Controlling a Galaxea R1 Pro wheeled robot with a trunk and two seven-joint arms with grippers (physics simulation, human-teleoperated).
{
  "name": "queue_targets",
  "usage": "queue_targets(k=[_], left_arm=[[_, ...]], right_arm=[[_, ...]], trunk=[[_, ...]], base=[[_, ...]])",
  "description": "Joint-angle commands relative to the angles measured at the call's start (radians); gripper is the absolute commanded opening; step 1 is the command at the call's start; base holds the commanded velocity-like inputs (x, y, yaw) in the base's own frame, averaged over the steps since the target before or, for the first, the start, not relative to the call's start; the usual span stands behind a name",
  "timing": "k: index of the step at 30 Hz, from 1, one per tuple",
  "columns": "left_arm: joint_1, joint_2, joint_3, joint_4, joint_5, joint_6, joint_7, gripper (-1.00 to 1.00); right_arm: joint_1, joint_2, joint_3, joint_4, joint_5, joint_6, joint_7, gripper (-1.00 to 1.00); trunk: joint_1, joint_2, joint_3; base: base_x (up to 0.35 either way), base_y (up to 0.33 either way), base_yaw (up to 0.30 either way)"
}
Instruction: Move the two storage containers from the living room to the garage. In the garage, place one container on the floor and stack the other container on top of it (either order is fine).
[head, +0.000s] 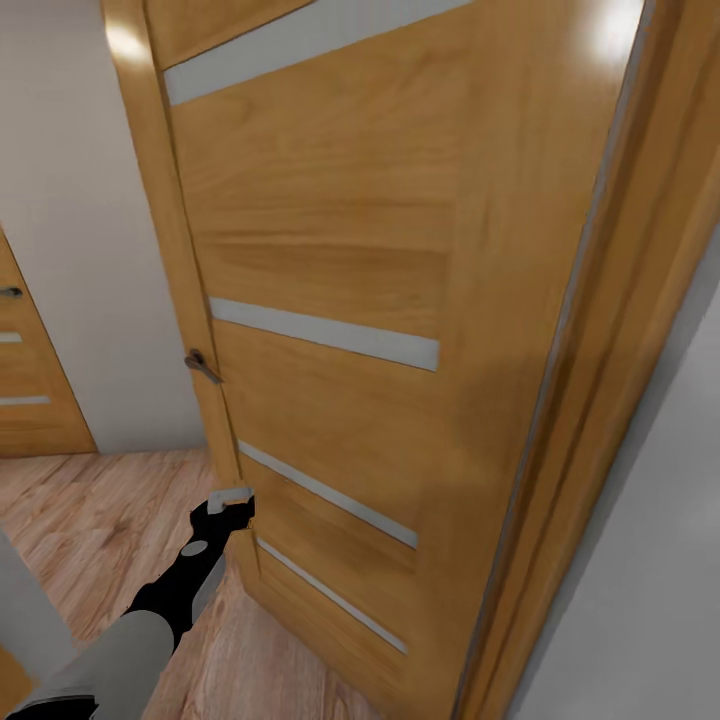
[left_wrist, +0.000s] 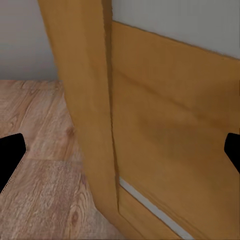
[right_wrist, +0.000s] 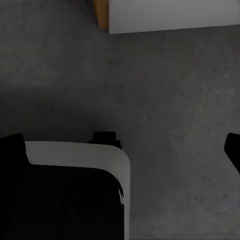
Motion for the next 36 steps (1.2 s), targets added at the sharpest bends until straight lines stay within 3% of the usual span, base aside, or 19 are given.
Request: queue_targets(k=[1, 7, 22, 36], left_arm=[[-0.001, 0.0, 0.0, 0.001, 0.001, -0.003, 0.002, 1.0], [-0.001, 0.0, 0.0, 0.001, 0.001, -0.003, 0.002, 1.0], [-0.001, 0.0, 0.0, 0.001, -0.001, -0.004, -0.021, 1.0], [-0.001, 0.0, 0.0, 0.001, -0.001, -0.004, -0.023, 1.0]], right_arm=[[-0.001, 0.0, 0.001, 0.001, 0.0, -0.003, 0.0, 1.0], [-0.001, 0.0, 0.001, 0.001, 0.0, -0.003, 0.0, 1.0], [-0.001, 0.0, 0.001, 0.001, 0.0, -0.003, 0.0, 1.0], [-0.001, 0.0, 0.001, 0.001, 0.0, -0.003, 0.0, 1.0]], trunk=[[0.0, -0.001, -0.001], [0.0, -0.001, -0.001], [0.0, -0.001, -0.001], [0.0, -0.001, -0.001]], base=[[-0.001, 0.297, 0.0], [0.0, 0.217, -0.096], [0.0, 0.02, -0.235], [0.017, 0.0, -0.033]])
